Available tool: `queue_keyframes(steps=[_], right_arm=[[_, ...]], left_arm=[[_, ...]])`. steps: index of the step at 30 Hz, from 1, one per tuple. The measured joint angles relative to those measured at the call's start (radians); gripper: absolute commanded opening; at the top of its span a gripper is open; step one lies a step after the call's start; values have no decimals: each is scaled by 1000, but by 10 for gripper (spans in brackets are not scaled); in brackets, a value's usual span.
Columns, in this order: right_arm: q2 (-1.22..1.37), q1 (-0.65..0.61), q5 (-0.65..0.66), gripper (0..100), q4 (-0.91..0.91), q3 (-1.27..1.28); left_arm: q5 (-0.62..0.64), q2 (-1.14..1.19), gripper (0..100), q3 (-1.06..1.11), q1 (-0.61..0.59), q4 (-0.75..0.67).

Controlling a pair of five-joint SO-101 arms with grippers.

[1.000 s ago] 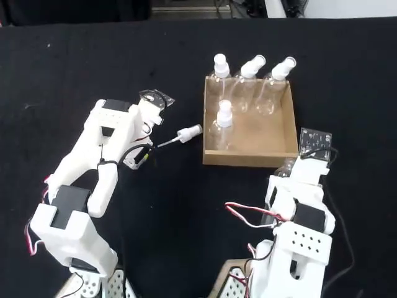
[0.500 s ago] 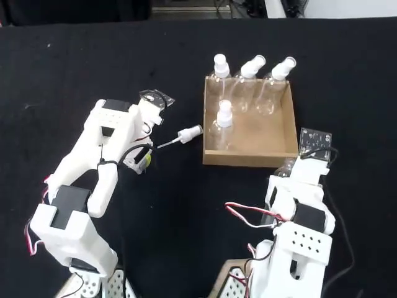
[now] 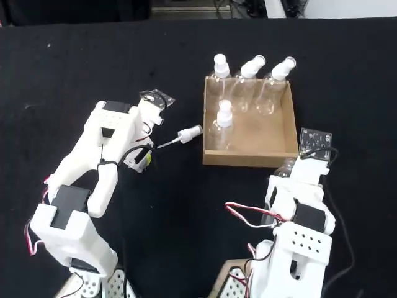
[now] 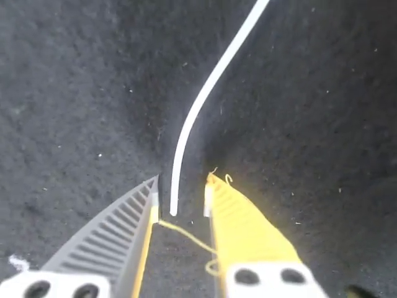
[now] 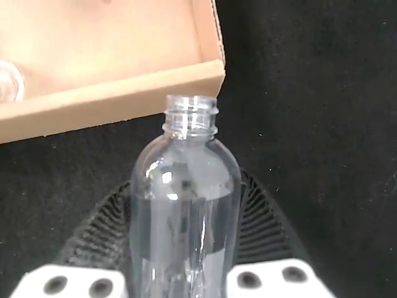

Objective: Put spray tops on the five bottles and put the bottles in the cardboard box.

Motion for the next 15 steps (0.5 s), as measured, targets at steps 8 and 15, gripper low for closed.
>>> queue_keyframes(steps=[8, 15], right_arm=[[0, 0, 0, 11, 0, 0], [0, 0, 0, 11, 0, 0]], left_arm=[[0, 0, 30, 0, 0, 0], [0, 0, 30, 0, 0, 72]])
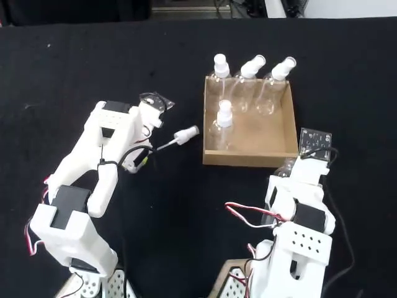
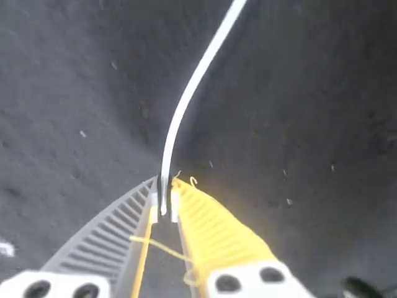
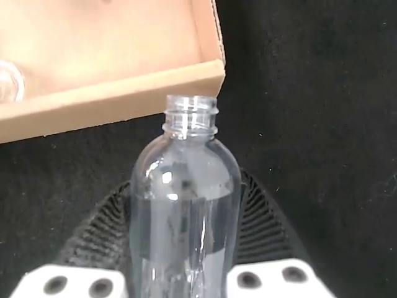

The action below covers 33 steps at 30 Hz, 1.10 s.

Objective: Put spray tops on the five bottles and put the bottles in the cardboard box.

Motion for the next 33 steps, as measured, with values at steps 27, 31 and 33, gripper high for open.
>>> queue_keyframes(steps=[27, 31, 33], right_arm=[[0, 0, 0, 11, 0, 0], [0, 0, 0, 11, 0, 0], [0, 0, 0, 11, 0, 0]], left_arm=[[-466, -663, 268, 477, -410, 178], [-466, -678, 248, 476, -313, 183], [-465, -678, 249, 460, -241, 183]])
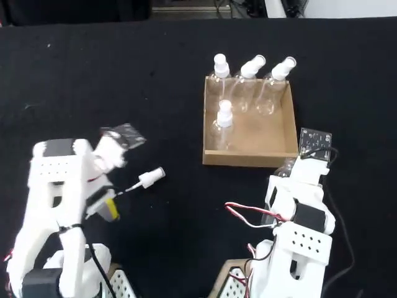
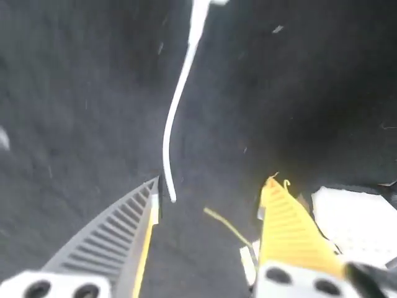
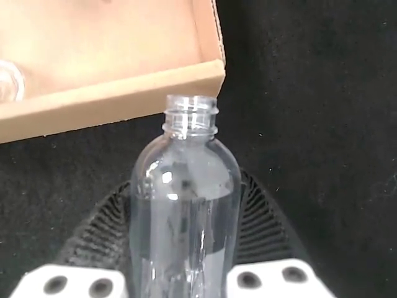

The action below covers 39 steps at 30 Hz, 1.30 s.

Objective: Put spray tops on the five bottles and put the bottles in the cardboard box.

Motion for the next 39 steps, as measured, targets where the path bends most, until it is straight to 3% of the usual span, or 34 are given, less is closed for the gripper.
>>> queue_keyframes(steps=[5, 13, 19, 39], right_arm=[[0, 0, 0, 11, 0, 0], [0, 0, 0, 11, 0, 0], [0, 0, 0, 11, 0, 17], [0, 0, 0, 11, 0, 17]], left_arm=[[78, 0, 253, -28, 167, -37], [221, 0, 253, -28, 282, -199], [261, 11, 254, -2, 321, -299], [269, 509, 254, -261, 334, -315]])
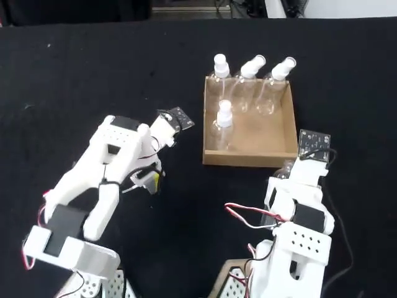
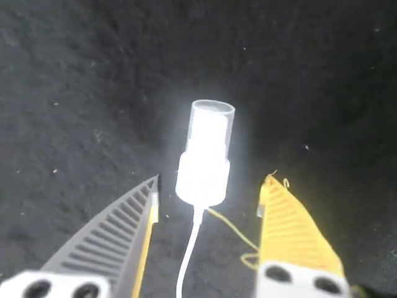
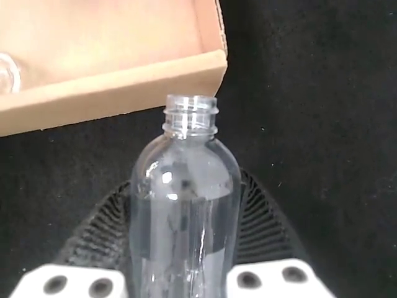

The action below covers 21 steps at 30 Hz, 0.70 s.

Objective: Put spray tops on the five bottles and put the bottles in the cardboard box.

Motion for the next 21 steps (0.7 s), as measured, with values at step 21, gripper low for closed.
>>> queue_keyframes(steps=[21], right_arm=[[0, 0, 0, 11, 0, 0]], left_arm=[[0, 68, 30, -23, 0, -9]])
